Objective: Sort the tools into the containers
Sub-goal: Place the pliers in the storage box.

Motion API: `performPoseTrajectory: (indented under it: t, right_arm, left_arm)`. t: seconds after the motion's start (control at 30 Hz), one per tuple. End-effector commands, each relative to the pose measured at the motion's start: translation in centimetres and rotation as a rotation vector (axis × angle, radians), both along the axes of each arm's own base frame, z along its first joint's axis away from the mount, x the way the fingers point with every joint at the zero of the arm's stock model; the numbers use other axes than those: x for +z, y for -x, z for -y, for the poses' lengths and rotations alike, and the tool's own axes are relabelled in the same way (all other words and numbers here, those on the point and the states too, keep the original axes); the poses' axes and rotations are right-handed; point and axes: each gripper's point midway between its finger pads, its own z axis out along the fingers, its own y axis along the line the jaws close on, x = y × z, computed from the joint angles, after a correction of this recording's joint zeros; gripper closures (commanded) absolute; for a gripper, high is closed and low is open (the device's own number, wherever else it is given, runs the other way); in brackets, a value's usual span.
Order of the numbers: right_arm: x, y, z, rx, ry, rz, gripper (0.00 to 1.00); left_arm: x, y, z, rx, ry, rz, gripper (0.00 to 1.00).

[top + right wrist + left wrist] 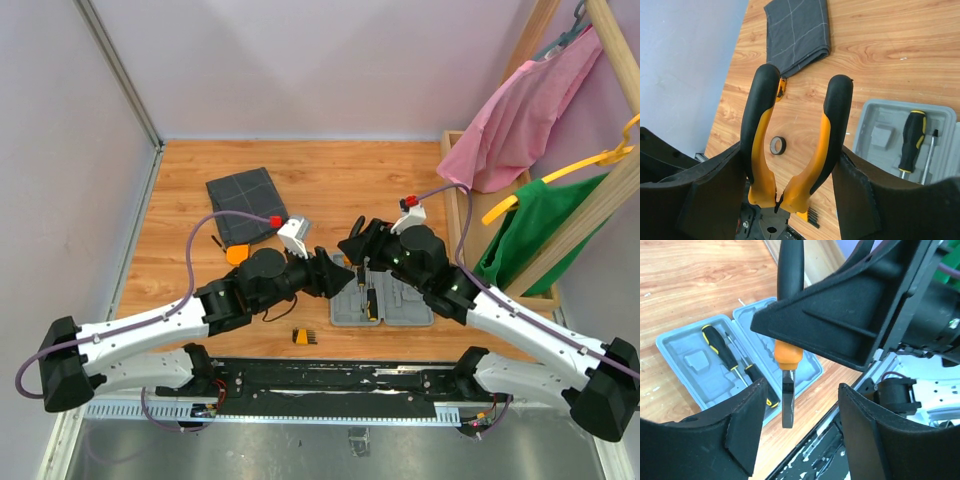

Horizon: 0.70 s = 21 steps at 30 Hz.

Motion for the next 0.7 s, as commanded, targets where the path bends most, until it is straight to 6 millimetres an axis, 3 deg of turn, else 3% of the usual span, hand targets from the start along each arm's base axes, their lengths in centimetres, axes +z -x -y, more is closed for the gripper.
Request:
performPoseTrajectory:
  t: [0.0,0.2,0.37,0.43,0.67]
  right_arm:
    - [1.2,0.0,1.2,-0.032,0.015,0.063,0.92]
    - [0.2,-0.2,3.1,-0.079,0.120,0.066,0.93]
    - [-1.7,0.4,4.0,-0.062,0.214,0.042,0.93]
    - [-2.6,0.6,4.2,-0.047,0.252,0.027,0.93]
    - [-5.0,1.3,4.0,0.018,0.349,-0.025,0.93]
  left_arm:
    - [2.2,0.0,-1.0,0.040,0.077,0.036,0.35]
    - [3.2,0.1,-2.5,0.086,0.097,0.018,0.28]
    - [5.7,-1.2,-4.8,0.235,0.087,-0.024,0.08]
    - [7.2,-1.7,-5.6,0.288,0.083,-0.023,0.01]
    - [16.6,-2.9,-8.4,0.417,0.169,0.047,0.01]
